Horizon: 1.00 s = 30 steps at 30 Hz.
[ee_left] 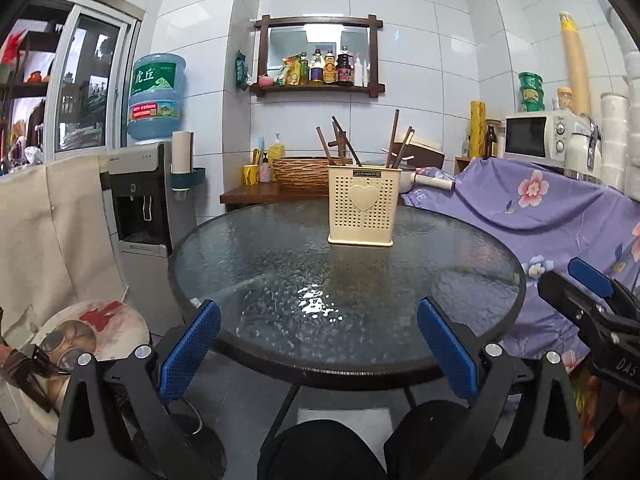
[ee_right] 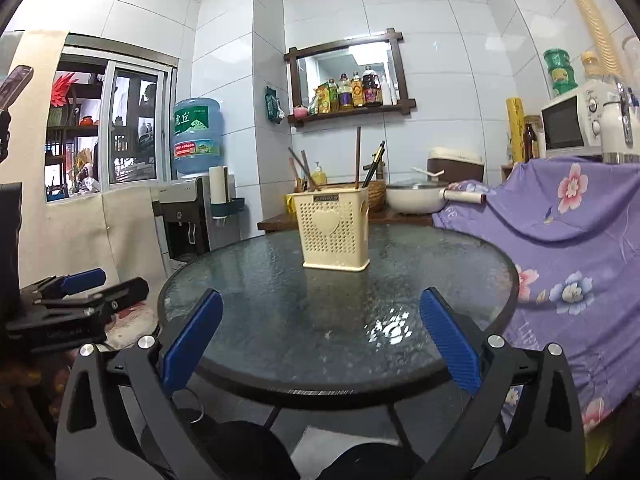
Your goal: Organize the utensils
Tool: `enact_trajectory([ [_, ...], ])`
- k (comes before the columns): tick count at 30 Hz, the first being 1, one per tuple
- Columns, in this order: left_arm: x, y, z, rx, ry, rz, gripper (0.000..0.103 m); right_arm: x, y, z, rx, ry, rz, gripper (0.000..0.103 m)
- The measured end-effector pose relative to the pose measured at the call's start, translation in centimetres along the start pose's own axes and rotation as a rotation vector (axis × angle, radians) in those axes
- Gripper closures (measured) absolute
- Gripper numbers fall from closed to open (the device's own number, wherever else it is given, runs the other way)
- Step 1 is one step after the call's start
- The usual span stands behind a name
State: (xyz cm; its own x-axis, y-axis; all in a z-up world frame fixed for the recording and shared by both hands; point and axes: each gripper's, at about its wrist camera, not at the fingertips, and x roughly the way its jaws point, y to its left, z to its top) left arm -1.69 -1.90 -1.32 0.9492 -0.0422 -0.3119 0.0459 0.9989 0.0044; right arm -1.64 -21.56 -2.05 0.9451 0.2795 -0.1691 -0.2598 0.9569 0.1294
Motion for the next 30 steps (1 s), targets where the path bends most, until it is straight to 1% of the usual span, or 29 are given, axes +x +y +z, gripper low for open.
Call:
enact_trajectory([
  [2, -0.1, -0.4, -0.3, 0.006, 0.010, -0.012, 0.006, -0.8, 0.3, -0.3, 0.031, -0.006, 0.002, 0.006],
  [4, 0.2, -1.1, -0.4, 0.014, 0.029, -0.033, 0.006, -1.4, 1.1, -0.4, -0.002, -0.008, -0.017, 0.006],
  [6, 0.3, -1.4, -0.4, 0.025, 0.026, -0.035, 0.006, -1.6, 1.6, -0.3, -0.038, -0.012, -0.029, 0.006],
  [8, 0.4, -1.5, -0.3, 0.028, 0.019, -0.032, 0.006, -1.9, 1.6, -0.1, -0.036, -0.036, -0.022, 0.006],
  [10, 0.2, -1.2, -0.5, 0.012, 0.017, -0.032, 0.006, -1.9, 1.5, 0.0, -0.037, -0.040, -0.024, 0.006],
  [12, 0.1, -0.8, -0.5, -0.012, 0.010, -0.033, 0.006, -1.5, 1.5, 0.2, -0.044, -0.020, -0.027, 0.006],
  [14, -0.1, -0.4, -0.4, -0.026, 0.005, -0.031, 0.006, -1.7, 1.4, 0.2, -0.039, -0.029, -0.033, 0.006],
  [19, -0.2, 0.3, -0.6, -0.027, 0.011, -0.017, 0.006, -1.9, 1.8, 0.5, -0.050, -0.042, -0.039, 0.006],
  [24, -0.4, 0.6, -0.5, -0.061, 0.007, -0.018, 0.006, -2.0, 1.9, 0.9, -0.060, -0.046, -0.043, 0.006],
  [30, -0.3, 0.8, -0.4, -0.058, 0.012, -0.012, 0.006, -2.2, 2.1, 1.0, -0.067, -0.052, -0.048, 0.006],
])
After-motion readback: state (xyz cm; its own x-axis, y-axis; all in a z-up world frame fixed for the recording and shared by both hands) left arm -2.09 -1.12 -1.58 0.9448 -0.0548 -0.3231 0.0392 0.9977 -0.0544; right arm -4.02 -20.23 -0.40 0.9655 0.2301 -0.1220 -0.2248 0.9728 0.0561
